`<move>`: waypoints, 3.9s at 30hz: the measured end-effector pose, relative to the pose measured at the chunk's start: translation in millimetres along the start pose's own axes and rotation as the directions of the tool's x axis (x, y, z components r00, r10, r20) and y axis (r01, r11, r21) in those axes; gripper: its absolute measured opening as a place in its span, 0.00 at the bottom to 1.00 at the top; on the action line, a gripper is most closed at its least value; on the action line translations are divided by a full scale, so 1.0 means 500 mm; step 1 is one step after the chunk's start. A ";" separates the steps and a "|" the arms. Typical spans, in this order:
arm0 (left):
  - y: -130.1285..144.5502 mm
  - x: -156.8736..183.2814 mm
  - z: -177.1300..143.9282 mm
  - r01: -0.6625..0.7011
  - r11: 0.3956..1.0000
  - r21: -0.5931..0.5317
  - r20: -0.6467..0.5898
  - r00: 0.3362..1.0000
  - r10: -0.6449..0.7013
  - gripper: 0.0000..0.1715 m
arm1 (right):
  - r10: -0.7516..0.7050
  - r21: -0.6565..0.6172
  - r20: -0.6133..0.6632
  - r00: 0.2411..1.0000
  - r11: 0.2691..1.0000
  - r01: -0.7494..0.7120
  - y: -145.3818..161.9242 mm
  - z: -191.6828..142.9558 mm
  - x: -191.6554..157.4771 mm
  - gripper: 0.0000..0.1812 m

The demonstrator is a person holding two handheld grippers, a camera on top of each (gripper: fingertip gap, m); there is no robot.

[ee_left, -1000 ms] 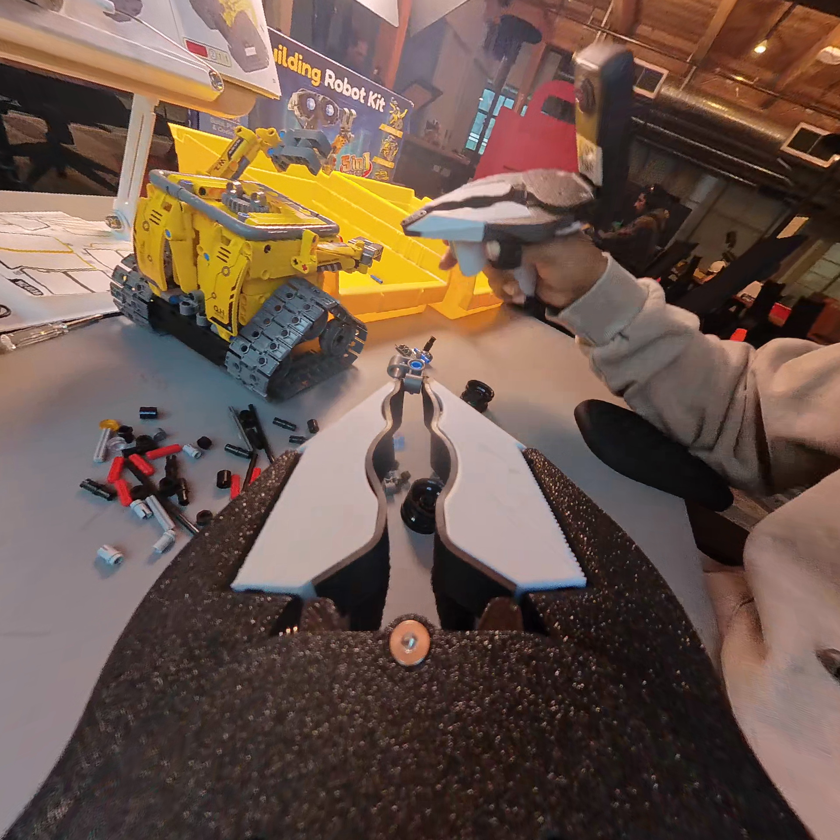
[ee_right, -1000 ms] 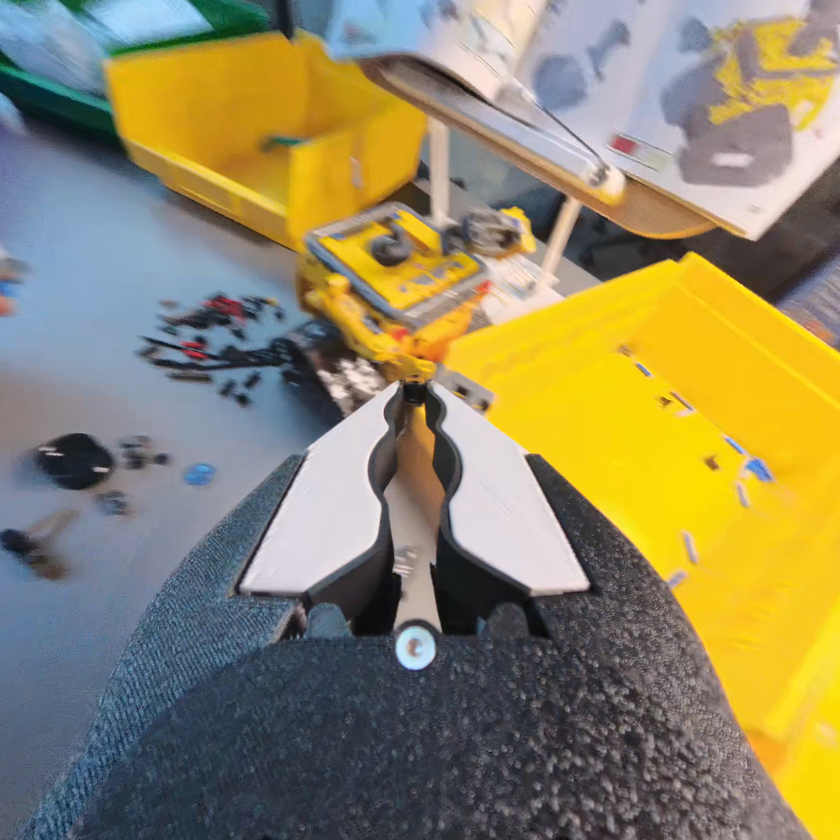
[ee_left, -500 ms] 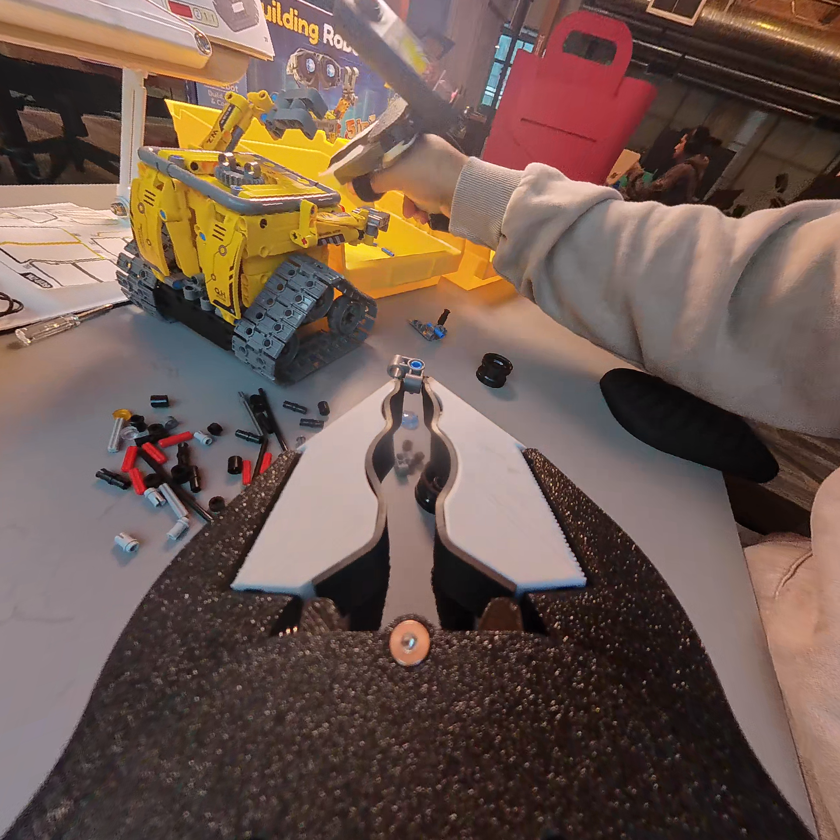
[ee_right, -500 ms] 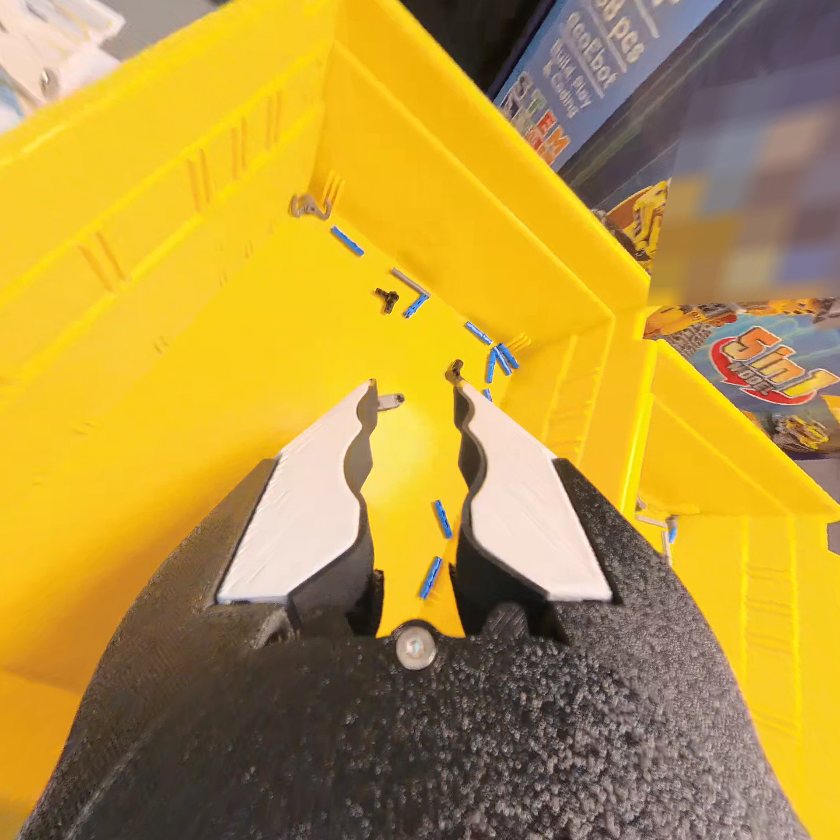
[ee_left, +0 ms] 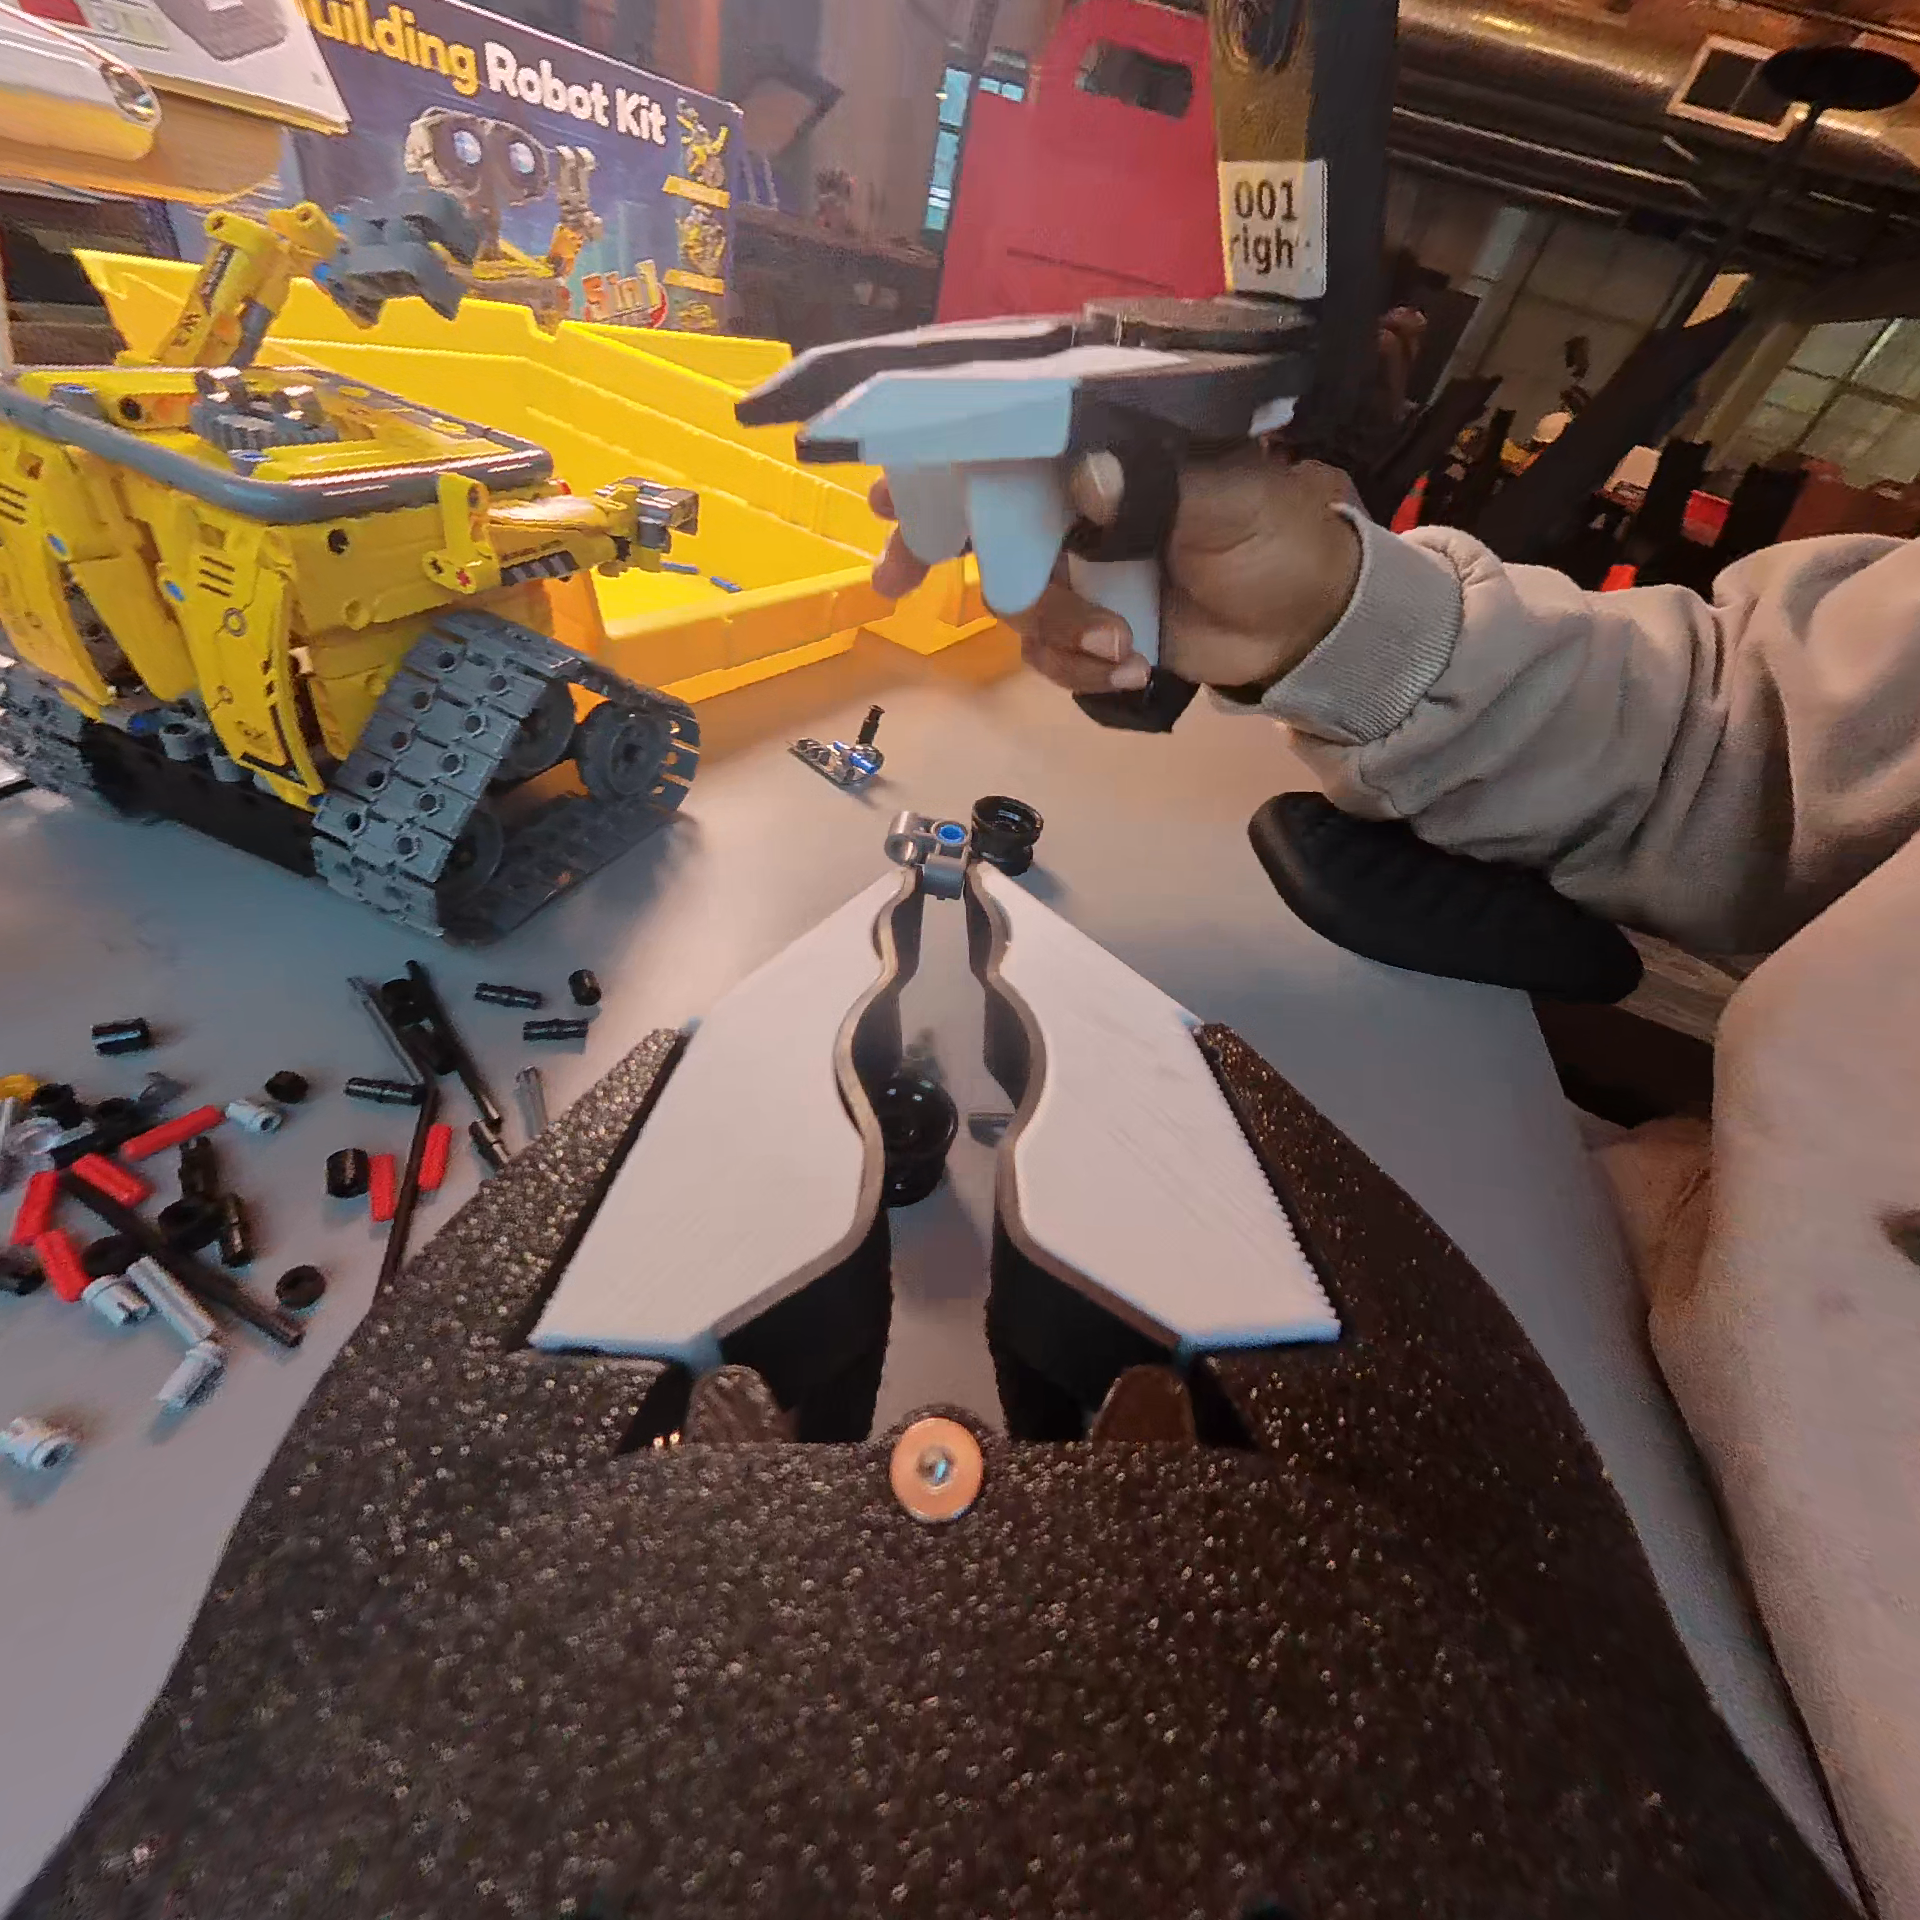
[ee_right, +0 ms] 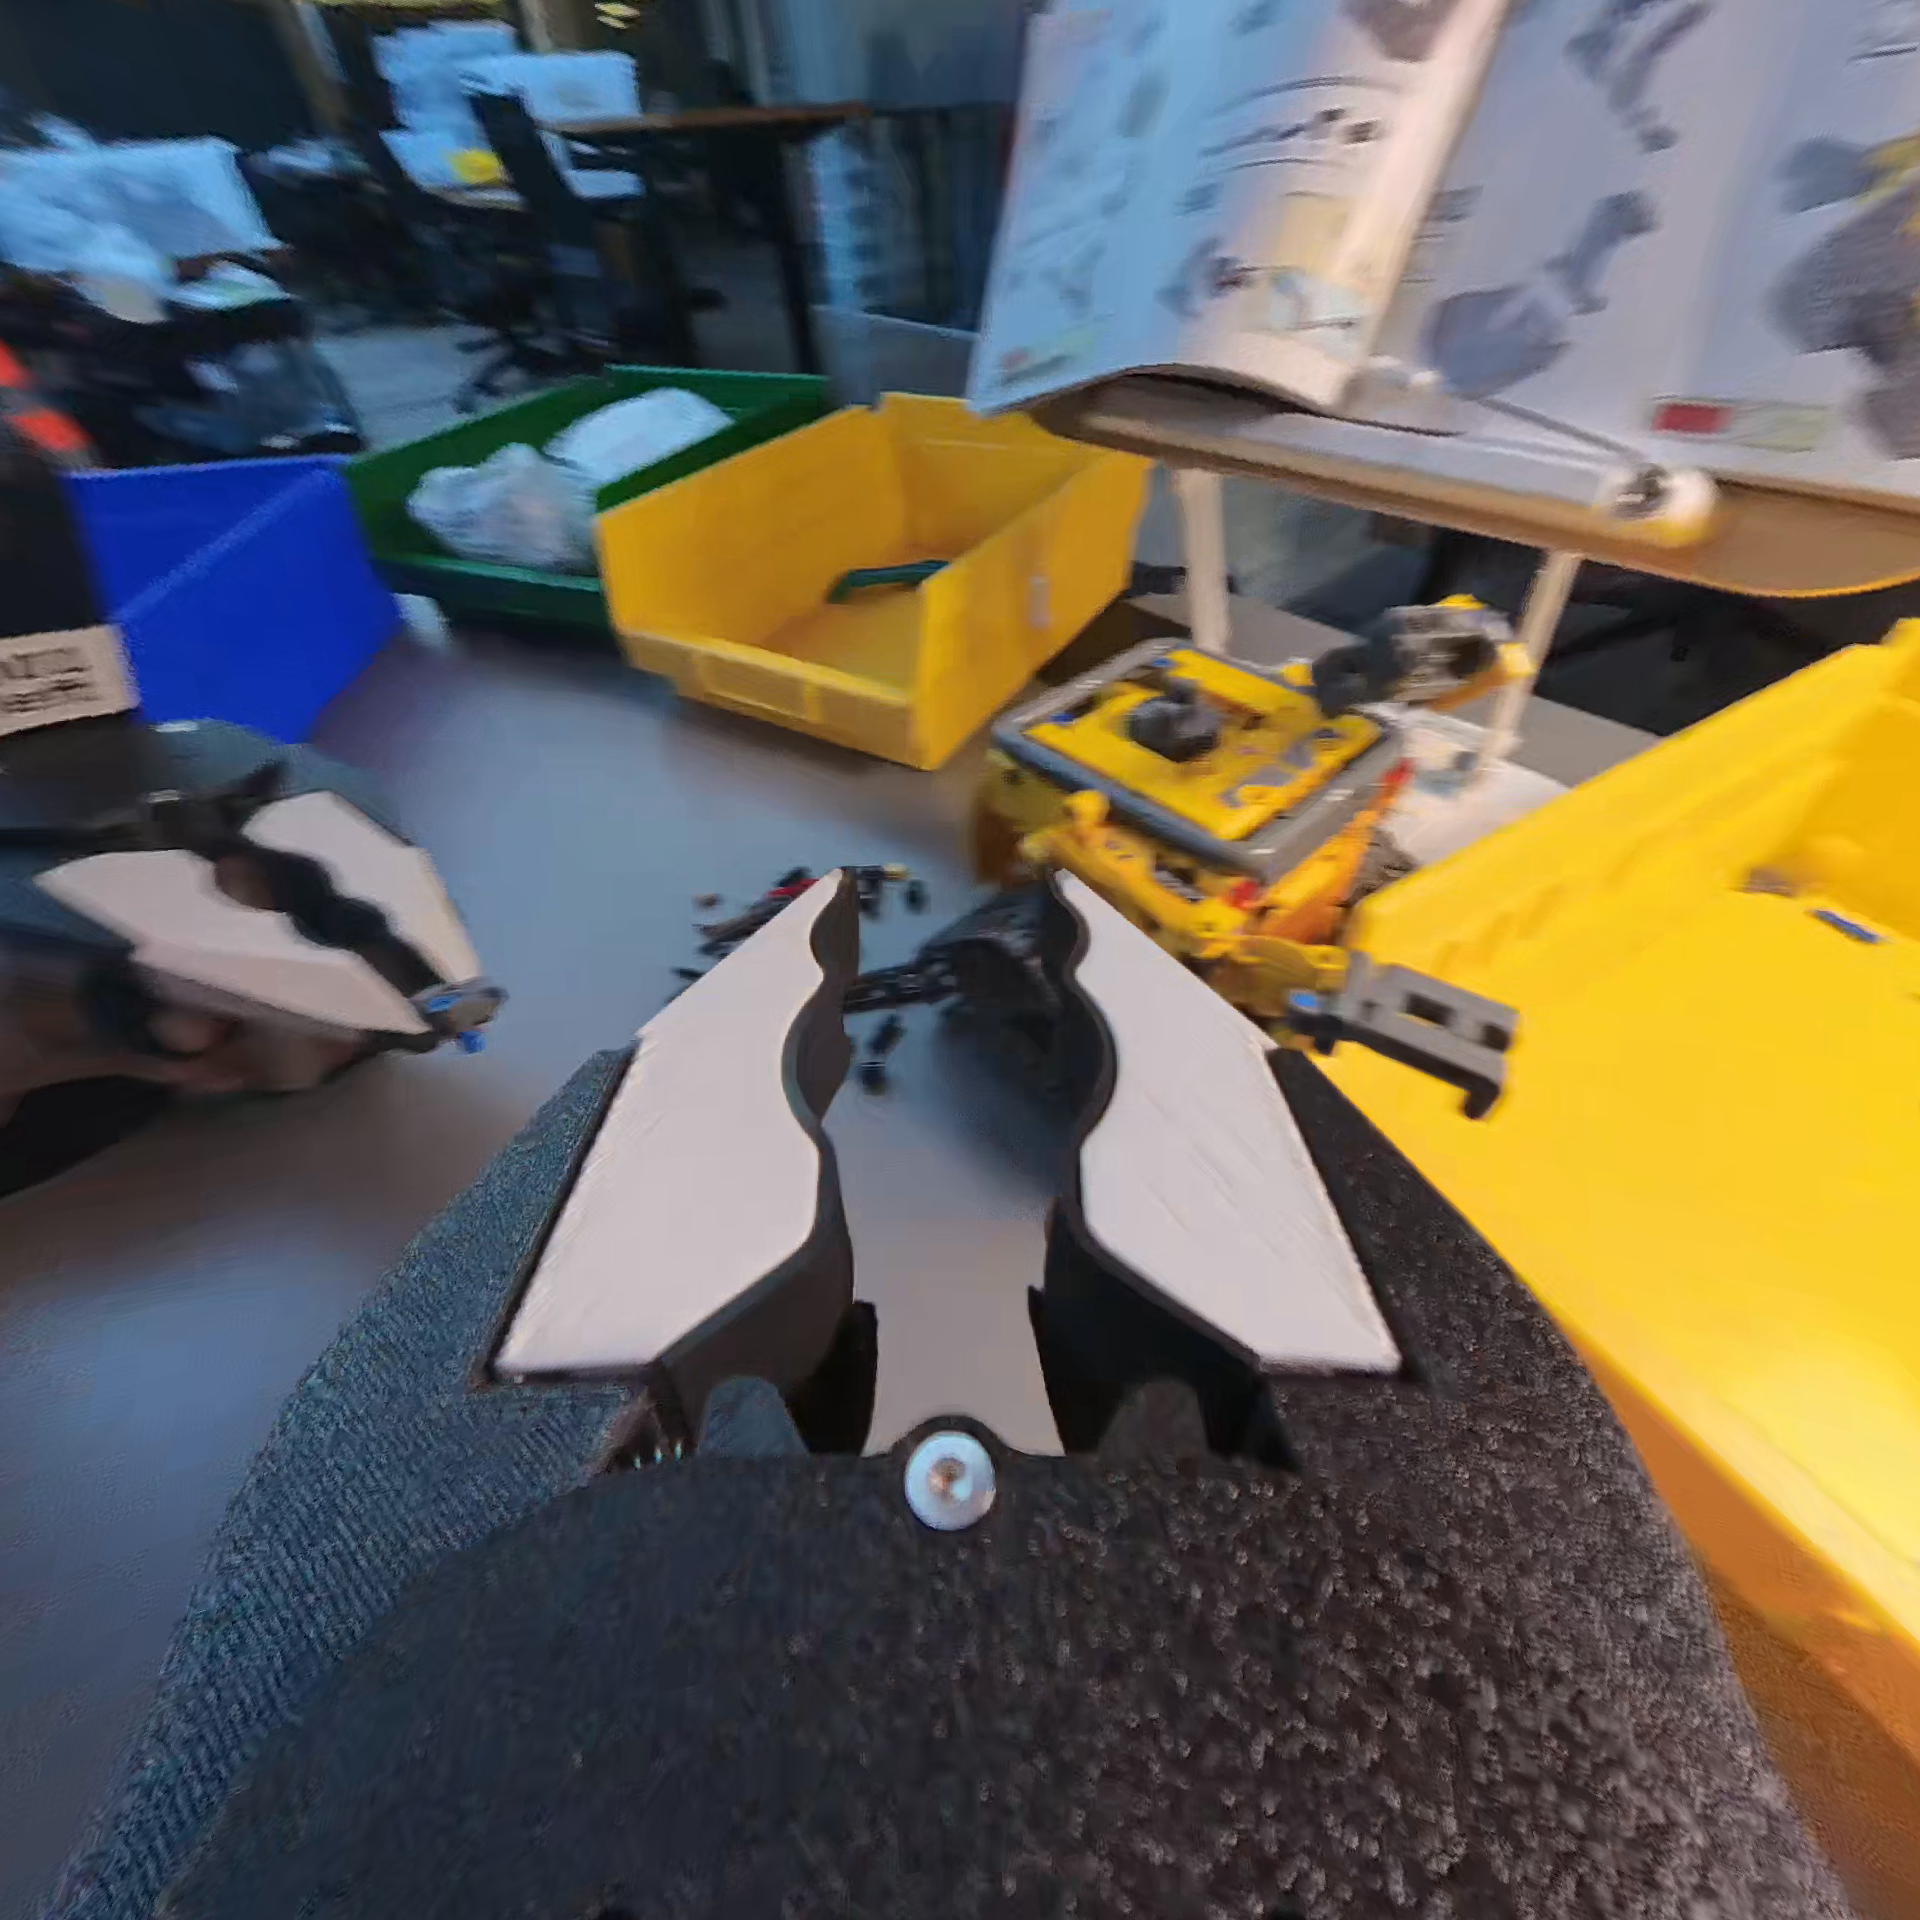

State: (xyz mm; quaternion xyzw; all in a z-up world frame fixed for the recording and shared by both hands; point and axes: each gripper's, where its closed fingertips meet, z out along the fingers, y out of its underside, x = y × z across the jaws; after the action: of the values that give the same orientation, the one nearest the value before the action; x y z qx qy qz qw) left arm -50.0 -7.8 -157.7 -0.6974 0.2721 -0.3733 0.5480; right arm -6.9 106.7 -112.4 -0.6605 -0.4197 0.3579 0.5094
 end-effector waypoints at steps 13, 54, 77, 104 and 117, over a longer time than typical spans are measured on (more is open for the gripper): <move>0.016 0.133 0.000 0.039 0.998 -0.045 -0.396 0.917 -0.054 0.04 | -0.197 0.214 0.589 0.784 0.973 0.083 0.073 -0.059 -0.306 0.13; -0.007 0.143 -0.010 0.082 0.997 -0.001 -0.421 0.904 -0.075 0.04 | -0.247 0.227 0.632 0.735 0.965 0.130 0.083 -0.080 -0.325 0.11; -0.038 0.105 -0.009 -0.025 0.989 0.144 -0.242 0.968 0.060 0.04 | -0.071 0.165 0.601 0.796 0.986 -0.036 0.062 -0.059 -0.297 0.01; -0.016 0.126 -0.019 -0.202 0.975 0.089 -0.258 0.941 0.219 0.09 | -0.461 0.199 0.475 0.749 0.886 0.420 0.094 -0.070 -0.331 0.01; -0.025 0.146 -0.025 -0.218 0.968 0.124 -0.291 0.925 0.246 0.09 | -0.464 0.237 0.482 0.743 0.886 0.399 0.075 -0.083 -0.345 0.01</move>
State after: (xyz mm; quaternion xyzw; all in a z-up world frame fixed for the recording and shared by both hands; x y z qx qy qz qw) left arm -18.9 -69.1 -128.0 -0.5693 0.4171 -0.4203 0.5703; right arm -29.7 -72.1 -131.7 -0.3902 -0.6620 0.4210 0.4820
